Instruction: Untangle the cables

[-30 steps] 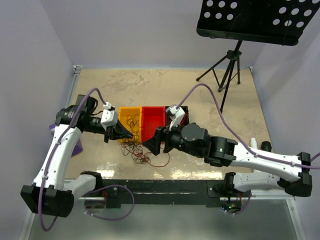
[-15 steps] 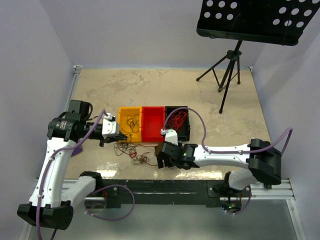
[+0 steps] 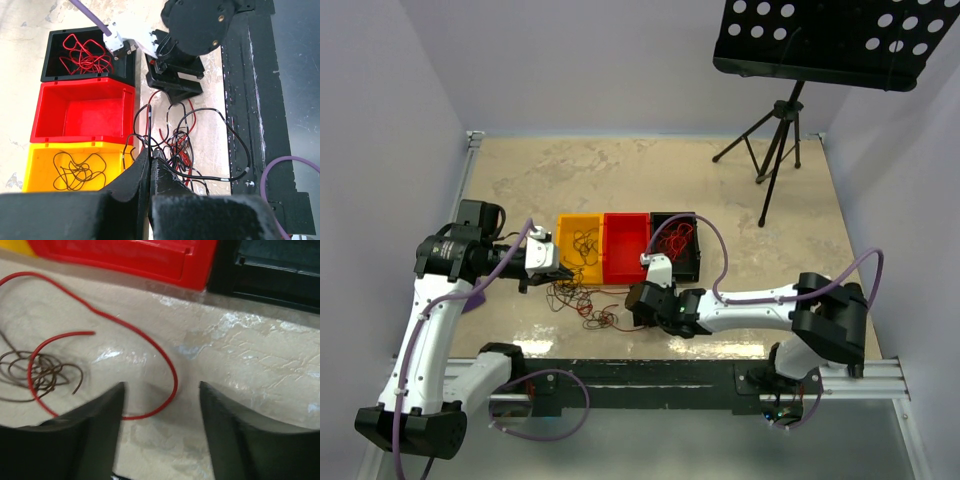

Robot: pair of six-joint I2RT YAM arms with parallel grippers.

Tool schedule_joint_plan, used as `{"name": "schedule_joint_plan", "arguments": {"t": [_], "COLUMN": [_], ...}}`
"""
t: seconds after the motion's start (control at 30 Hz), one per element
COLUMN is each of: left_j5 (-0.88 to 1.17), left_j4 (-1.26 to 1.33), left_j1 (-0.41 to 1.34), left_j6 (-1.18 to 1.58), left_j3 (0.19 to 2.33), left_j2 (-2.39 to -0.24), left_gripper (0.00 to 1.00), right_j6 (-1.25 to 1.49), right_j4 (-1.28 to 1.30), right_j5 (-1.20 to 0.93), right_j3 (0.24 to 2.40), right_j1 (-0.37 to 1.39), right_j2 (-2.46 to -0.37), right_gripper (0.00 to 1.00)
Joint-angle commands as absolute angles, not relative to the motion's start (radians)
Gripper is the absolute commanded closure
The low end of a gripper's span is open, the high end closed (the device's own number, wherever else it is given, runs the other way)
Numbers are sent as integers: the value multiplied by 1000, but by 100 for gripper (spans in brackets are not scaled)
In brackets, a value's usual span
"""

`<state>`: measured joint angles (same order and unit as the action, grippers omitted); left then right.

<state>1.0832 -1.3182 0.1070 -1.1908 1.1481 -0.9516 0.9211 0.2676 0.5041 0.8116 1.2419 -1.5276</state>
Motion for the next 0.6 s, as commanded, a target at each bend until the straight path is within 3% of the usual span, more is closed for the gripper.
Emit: {"name": "schedule_joint_plan", "arguments": {"t": [0.0,0.13,0.2,0.23,0.33,0.57], "left_j5": [1100,1108,1111,1112,1095,983], "left_j4": [-1316,-1315,-1315,-1315,-1309,-1223], "left_j1": [101,101,101,101,101,101], "left_j6": [-1220,-1221,-1218,-1216,-1204,-1177], "left_j3": [1158,1161,1164,1167,1167,1097], "left_j2": [-953,-954,-956,-956,-954,-928], "left_gripper": [100,100,100,100,100,100], "right_j6": [910,888,884,881,887,870], "right_j4": [150,130,126,124,147,402], "right_j5": [612,632,627,629,640,755], "right_j3": [796,810,818,815,808,1001], "right_j1": [1230,1232,1230,1230,1230,1233], "right_j2": [-1554,-1609,-1627,-1625,-1553,-1168], "right_gripper": [44,50,59,65,100,100]}}
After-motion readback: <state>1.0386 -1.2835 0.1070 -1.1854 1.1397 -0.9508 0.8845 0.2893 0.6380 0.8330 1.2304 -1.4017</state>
